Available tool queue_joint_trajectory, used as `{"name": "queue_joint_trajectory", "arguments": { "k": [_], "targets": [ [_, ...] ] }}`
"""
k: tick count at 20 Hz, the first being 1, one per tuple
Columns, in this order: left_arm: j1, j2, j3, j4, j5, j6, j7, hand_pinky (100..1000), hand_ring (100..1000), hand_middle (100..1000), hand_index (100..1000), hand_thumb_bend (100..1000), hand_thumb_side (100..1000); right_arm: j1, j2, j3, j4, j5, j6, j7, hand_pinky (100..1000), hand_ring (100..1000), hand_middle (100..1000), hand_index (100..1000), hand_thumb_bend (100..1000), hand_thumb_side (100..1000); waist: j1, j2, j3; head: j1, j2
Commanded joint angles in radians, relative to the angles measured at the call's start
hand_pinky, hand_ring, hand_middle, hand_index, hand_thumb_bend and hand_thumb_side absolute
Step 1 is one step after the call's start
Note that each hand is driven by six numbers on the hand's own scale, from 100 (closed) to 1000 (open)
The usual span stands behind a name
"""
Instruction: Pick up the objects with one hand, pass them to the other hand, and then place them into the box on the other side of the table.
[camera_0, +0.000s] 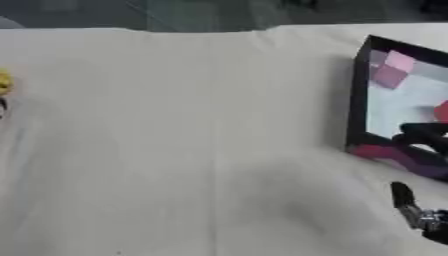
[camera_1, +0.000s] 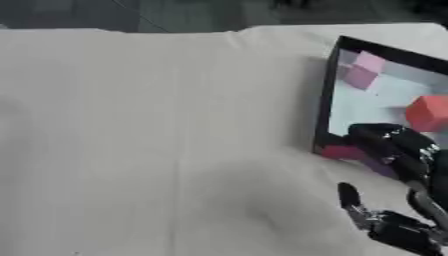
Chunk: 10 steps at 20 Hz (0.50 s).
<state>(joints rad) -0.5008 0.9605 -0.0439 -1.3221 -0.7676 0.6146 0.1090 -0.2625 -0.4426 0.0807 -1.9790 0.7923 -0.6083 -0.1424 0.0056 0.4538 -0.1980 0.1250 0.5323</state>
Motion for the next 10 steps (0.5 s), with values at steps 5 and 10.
{"name": "queue_joint_trajectory", "arguments": {
  "k": [5,10],
  "targets": [
    [-0.003,0.054,0.023,-0.010,-0.042,0.040,0.015,739,625,625,808,389,181,0.009,0.001,-0.007,-0.021,-0.004,0.002,0.009,782,812,718,988,100,285,0.003,-0.013,-0.003,0.064,-0.064],
    [0.001,0.052,0.025,-0.008,-0.054,0.046,0.009,739,624,625,809,383,184,0.012,0.003,-0.005,-0.021,-0.003,0.000,0.016,782,812,717,989,100,286,0.005,-0.012,-0.003,0.129,-0.122]
  ]
}}
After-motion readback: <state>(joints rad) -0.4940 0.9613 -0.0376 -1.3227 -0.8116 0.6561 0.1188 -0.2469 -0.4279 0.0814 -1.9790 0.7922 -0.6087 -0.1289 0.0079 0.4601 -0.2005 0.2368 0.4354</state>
